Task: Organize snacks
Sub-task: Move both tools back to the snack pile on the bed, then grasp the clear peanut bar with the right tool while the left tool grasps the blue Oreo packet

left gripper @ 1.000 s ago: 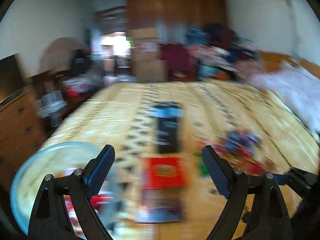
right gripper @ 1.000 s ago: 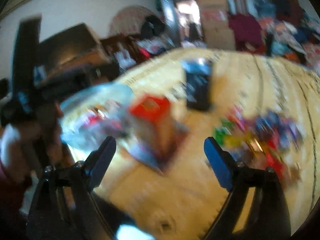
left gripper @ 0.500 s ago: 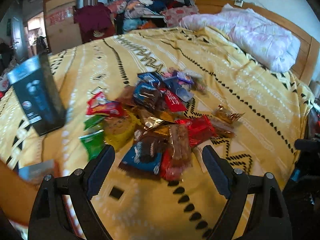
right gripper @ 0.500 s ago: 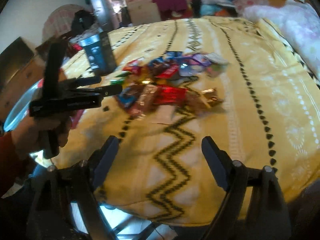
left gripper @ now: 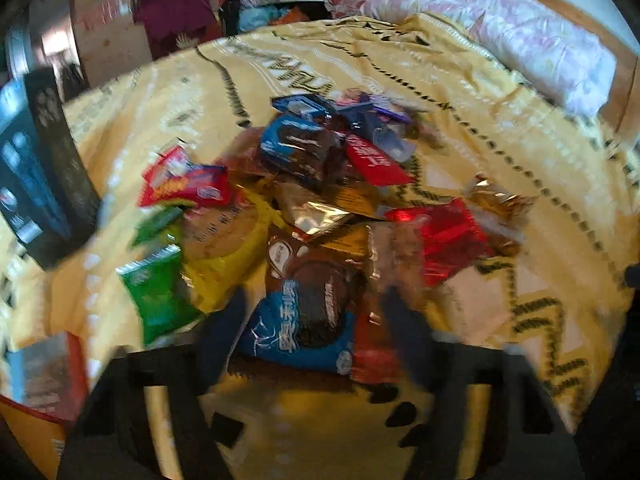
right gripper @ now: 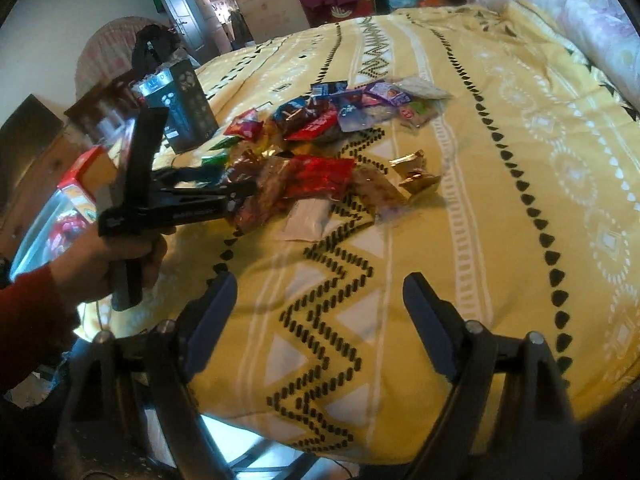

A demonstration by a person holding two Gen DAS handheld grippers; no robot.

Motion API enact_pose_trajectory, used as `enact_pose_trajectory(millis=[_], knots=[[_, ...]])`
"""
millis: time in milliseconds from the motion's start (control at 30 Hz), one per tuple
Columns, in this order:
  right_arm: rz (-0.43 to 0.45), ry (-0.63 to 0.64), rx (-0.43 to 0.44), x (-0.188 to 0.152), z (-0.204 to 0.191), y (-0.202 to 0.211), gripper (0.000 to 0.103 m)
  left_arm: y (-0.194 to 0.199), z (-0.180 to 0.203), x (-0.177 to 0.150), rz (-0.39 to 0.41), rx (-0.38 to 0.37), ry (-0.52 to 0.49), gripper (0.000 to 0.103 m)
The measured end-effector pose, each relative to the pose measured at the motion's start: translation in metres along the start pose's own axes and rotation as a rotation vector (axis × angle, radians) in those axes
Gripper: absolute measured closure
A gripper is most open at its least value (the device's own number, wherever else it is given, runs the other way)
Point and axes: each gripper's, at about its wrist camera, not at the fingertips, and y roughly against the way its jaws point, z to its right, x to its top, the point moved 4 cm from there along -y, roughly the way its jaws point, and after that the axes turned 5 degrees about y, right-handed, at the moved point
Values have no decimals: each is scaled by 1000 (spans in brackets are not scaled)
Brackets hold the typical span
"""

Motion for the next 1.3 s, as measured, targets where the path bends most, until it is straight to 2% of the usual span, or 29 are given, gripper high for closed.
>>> enact_pose_trajectory(millis=[33,167,233,367,500,567,633,700,767,833,1000,1133,1233,1300], knots=[[0,-2,5,1,-1,-1,18,2,-4,0,-4,12,20,61],[-12,-6,44,5,-11,-11,29,26,-12,-13,15,8,62,72],[-17,-4,65,9,-17,-20,32,40,-16,-23,12,27,88,87],[-34,8,101,24,-32,-52,35,65,-26,-40,41,24,179,87],[-69,-3,118,45,-45,-97,36,67,-37,-53,47,30,229,87],[-77,6,95,54,-49,-114,36,70,-42,-57,52,36,261,81],[-99,1,58,62,-49,-137,36,73,-43,-58,58,30,273,78],[-124,-11,31,64,-47,-155,46,75,-40,-59,62,31,261,77],[-147,3,2,63,-46,-166,50,75,-38,-59,63,24,257,67],[-137,10,0,62,-44,-163,68,75,-37,-58,72,12,258,60],[-92,37,50,54,-36,-108,72,69,-31,-50,83,-22,256,48],[-192,104,92,29,-35,-83,75,48,-16,-40,60,-58,228,46],[-258,147,108,14,-32,-84,75,27,-11,-35,32,-34,215,46],[-260,160,94,12,-32,-90,73,16,-14,-34,21,-6,228,46]])
